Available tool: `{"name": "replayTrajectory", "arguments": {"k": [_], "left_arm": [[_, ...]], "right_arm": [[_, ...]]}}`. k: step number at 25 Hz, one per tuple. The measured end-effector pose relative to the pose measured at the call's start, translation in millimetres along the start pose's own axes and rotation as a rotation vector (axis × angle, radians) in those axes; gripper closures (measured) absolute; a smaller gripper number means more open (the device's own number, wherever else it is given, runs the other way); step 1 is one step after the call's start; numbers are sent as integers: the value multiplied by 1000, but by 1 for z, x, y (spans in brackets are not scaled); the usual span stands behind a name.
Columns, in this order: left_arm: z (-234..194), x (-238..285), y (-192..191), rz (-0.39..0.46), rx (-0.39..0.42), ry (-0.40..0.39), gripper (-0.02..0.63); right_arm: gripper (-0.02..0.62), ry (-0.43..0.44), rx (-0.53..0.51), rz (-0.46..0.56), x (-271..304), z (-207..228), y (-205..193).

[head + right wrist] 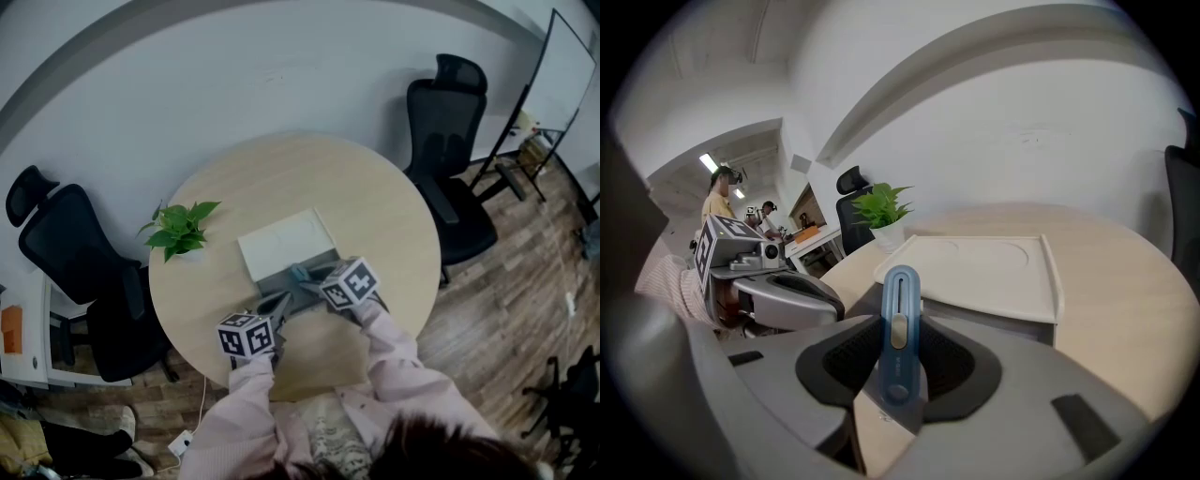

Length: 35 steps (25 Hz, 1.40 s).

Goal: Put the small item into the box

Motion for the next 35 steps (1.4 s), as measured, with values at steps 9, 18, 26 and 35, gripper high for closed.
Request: {"name": "replayTrajectory", "arguments": {"k": [9, 18, 26, 35], "left_arm": [[-7, 6, -9, -35, -35, -2, 598], [-11, 9, -5, -21, -70, -16, 598], [-13, 12, -2, -28, -73, -16, 598], [-15, 12, -2, -27, -77, -13, 598]], "right_arm": [[468, 21, -29, -100, 16, 6, -7], [468, 32, -33, -173, 30, 14, -20], [468, 33, -42, -252, 43, 22, -28], [468, 31, -48, -299, 53, 24, -35]]}}
Point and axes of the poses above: the fingertips, and each gripper's own axes: x forward along the fingers, z to its right, y out of its top, the point moved 1 cm from there along -x, backward along the fingers, and after that the axes turned 2 degrees about x, right-handed, at the moved point
